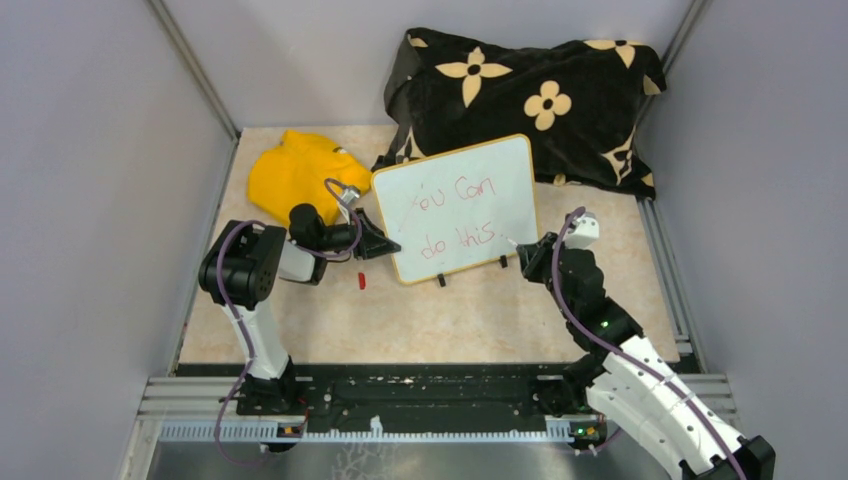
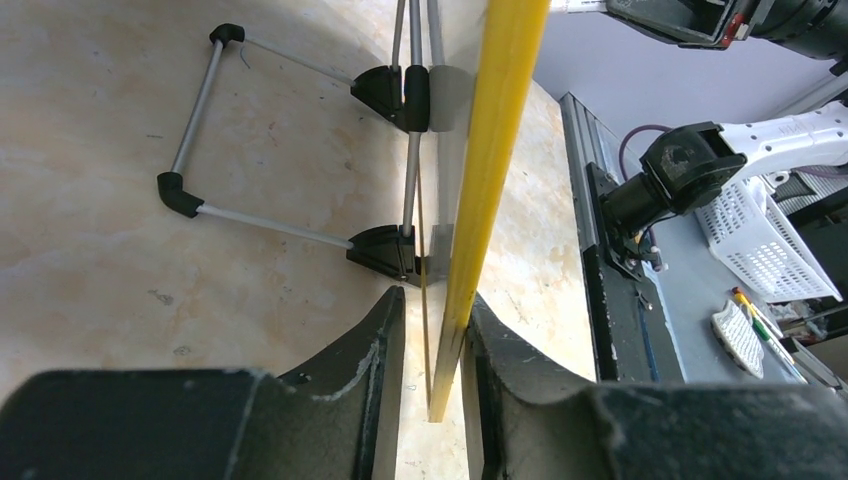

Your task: Write a sentence on the whiteboard

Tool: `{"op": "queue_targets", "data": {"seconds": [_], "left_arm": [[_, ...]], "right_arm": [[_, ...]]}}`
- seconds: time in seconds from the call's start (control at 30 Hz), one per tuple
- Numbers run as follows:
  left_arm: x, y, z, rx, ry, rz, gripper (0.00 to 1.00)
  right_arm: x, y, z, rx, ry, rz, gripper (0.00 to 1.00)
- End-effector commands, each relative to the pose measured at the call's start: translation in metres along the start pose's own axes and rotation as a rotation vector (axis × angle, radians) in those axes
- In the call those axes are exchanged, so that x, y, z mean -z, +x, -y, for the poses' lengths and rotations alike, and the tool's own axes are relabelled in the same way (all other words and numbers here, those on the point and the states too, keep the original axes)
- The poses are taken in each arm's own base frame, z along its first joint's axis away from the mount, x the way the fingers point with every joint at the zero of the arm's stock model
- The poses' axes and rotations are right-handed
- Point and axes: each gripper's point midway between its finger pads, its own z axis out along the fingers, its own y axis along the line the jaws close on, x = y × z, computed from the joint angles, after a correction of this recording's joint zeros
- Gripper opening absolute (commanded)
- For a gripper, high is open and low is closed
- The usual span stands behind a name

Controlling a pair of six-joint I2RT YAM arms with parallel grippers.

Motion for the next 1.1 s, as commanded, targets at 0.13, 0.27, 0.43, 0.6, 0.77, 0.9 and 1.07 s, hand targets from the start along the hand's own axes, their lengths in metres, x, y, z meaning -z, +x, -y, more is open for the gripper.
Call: {"op": "queue_targets", "data": {"seconds": [0.13, 0.27, 0.43, 0.6, 0.77, 0.9, 1.07], "left_arm": [[0.0, 0.001, 0.002, -0.022, -0.002, 0.004, 0.37], [0.0, 0.001, 0.003, -0.023, -0.002, 0.004, 0.41], [0.0, -0.001, 0.004, -0.031, -0.001, 0.007, 0.9], [0.0, -0.001, 0.004, -0.031, -0.007, 0.01, 0.99], [0.001, 0.001, 0.002, -0.02, -0.02, -0.002, 0.99], [0.001, 0.003, -0.002, 0.038, -0.048, -0.03, 0.99], [0.007, 0.008, -0.01, 0.052, -0.149, -0.079, 0.99]], "right_arm": [[0.004, -0.027, -0.013, -0.002, -0.036, 0.064, 0.0], [0.004, -0.026, -0.013, -0.002, -0.036, 0.063, 0.0], [0.003, -0.027, -0.015, 0.004, -0.04, 0.059, 0.0], [0.004, -0.029, -0.017, 0.012, -0.05, 0.058, 0.0], [0.007, -0.03, -0.019, 0.013, -0.061, 0.058, 0.0], [0.009, -0.027, -0.019, 0.017, -0.074, 0.051, 0.0], [0.011, -0.026, -0.019, 0.027, -0.082, 0.05, 0.0]]}}
